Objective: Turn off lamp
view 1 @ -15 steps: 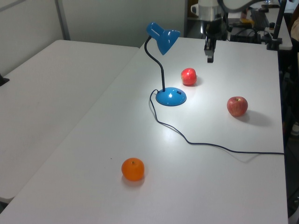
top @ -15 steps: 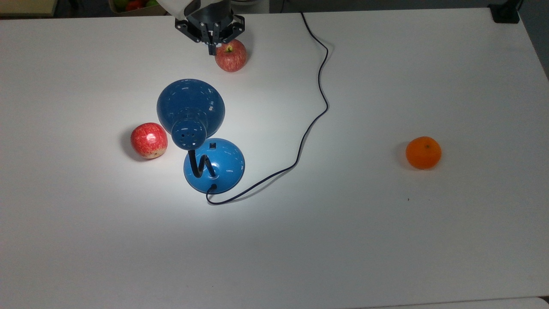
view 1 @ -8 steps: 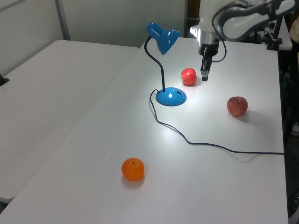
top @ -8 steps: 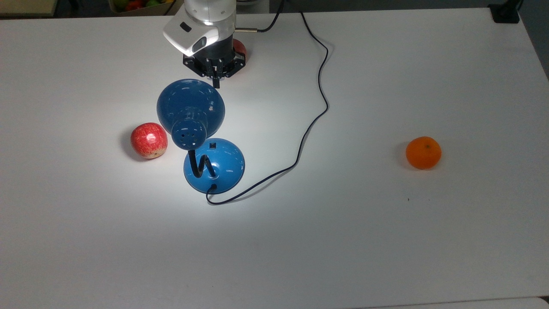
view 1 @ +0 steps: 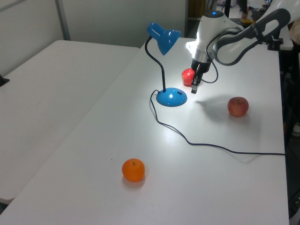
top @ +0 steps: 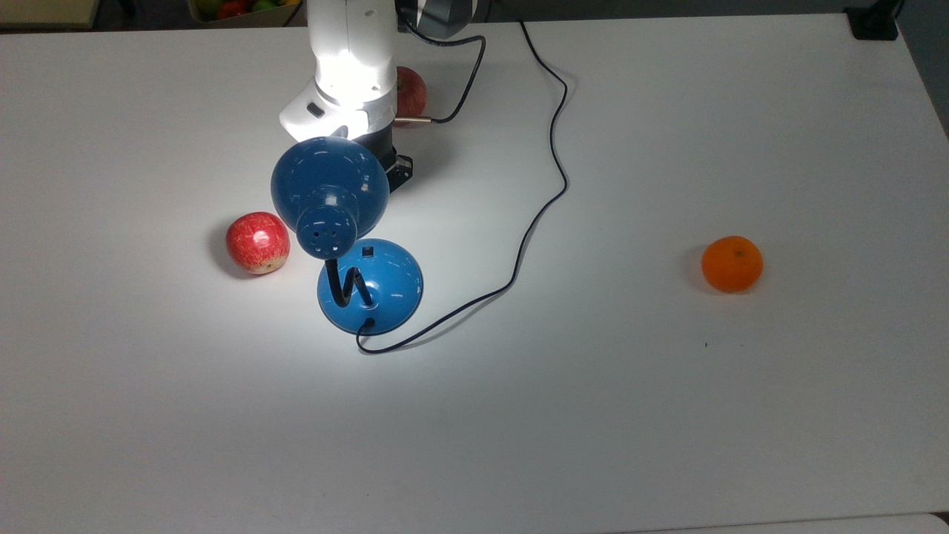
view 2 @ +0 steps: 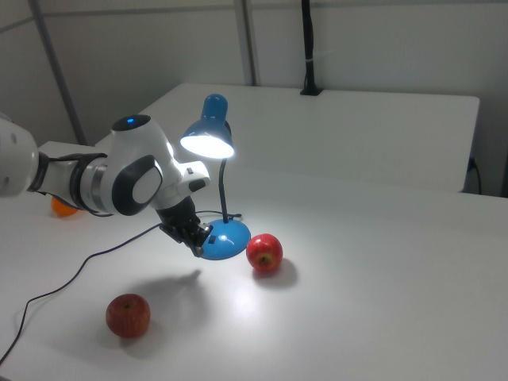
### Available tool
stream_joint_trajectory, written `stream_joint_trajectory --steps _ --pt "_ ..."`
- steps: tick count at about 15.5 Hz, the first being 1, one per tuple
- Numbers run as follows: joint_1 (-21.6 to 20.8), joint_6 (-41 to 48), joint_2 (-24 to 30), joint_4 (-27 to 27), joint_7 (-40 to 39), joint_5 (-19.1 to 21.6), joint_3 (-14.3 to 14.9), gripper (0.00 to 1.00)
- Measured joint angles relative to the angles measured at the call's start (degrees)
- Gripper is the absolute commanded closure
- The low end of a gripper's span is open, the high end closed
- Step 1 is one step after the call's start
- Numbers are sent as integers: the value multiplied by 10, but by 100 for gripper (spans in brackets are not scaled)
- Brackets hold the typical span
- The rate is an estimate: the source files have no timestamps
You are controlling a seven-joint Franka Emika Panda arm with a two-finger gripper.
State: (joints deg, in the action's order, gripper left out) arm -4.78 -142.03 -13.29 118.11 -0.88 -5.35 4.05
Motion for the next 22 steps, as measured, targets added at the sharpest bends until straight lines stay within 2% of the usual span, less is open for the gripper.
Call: stream_joint_trajectory --steps 11,22 --pt "0 -105 -28 -6 0 0 0 100" --pt "0 -115 -41 -13 0 0 0 100"
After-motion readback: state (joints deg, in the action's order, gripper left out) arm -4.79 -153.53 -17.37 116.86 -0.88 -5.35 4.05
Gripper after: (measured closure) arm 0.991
